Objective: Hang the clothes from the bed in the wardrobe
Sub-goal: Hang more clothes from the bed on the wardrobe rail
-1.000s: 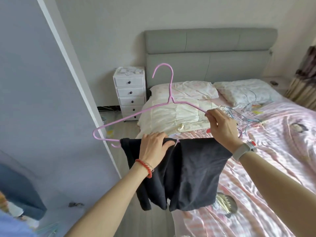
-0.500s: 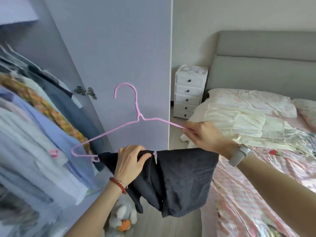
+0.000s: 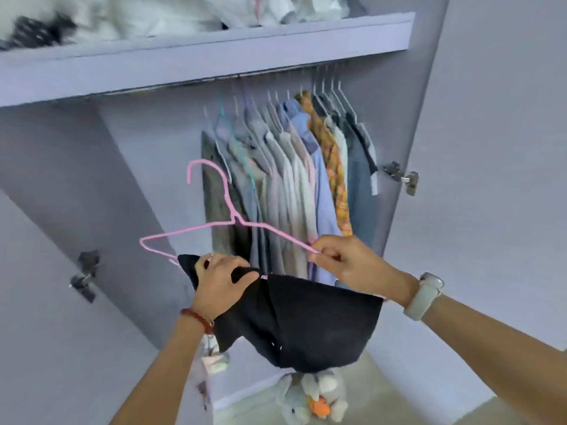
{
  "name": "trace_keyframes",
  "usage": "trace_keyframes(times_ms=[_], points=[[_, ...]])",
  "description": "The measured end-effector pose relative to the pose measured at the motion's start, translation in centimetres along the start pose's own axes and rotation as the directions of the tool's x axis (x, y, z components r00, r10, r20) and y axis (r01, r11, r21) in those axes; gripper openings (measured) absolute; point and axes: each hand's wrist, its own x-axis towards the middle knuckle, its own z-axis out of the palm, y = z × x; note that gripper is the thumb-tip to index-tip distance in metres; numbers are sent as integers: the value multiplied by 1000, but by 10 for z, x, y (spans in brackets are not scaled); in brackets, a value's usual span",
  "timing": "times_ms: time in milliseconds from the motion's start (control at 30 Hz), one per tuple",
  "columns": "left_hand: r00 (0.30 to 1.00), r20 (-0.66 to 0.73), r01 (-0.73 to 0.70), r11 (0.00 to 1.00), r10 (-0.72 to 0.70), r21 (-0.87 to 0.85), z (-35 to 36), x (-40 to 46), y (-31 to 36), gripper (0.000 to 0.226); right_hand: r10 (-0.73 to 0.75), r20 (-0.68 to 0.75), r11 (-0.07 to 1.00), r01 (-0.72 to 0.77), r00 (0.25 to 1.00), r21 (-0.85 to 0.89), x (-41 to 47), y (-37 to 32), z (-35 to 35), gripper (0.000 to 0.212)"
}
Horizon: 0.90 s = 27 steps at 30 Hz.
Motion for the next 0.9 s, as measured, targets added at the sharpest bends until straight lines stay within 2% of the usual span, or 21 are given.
trace_keyframes(times_ms=[133,233,333,467,600,733,833,900], points=[[976,-67,211,975,-207,73,-35,7,-36,13,-19,64,973,4,998,229,74,-14,30,13],[899,-179,419,904,-400,88,-65,21,-48,21,14,116,926,-57,993,374,116,-24,61,18],[825,-350,484,875,-443,32,-94,33,-48,30,52,116,898,-97,992,430,152,-33,90,19],[781,-553,377,925,-292,45,-131,55,-38,35,123,90,858,-151,988,491,196,-46,120,23],[746,-662,271,941,-73,202,-169,97,-34,47,139,-22,854,-109,990,509,239,-62,139,20],[764,-635,243,860,117,450,-192,145,-44,65,209,-211,863,-79,955,498,281,-63,147,15],[799,-581,238,806,154,542,-194,172,-63,76,255,-315,875,-80,914,477,315,-65,149,19],[796,-579,230,795,179,562,-190,183,-77,81,295,-332,868,-106,896,485,339,-65,149,22]])
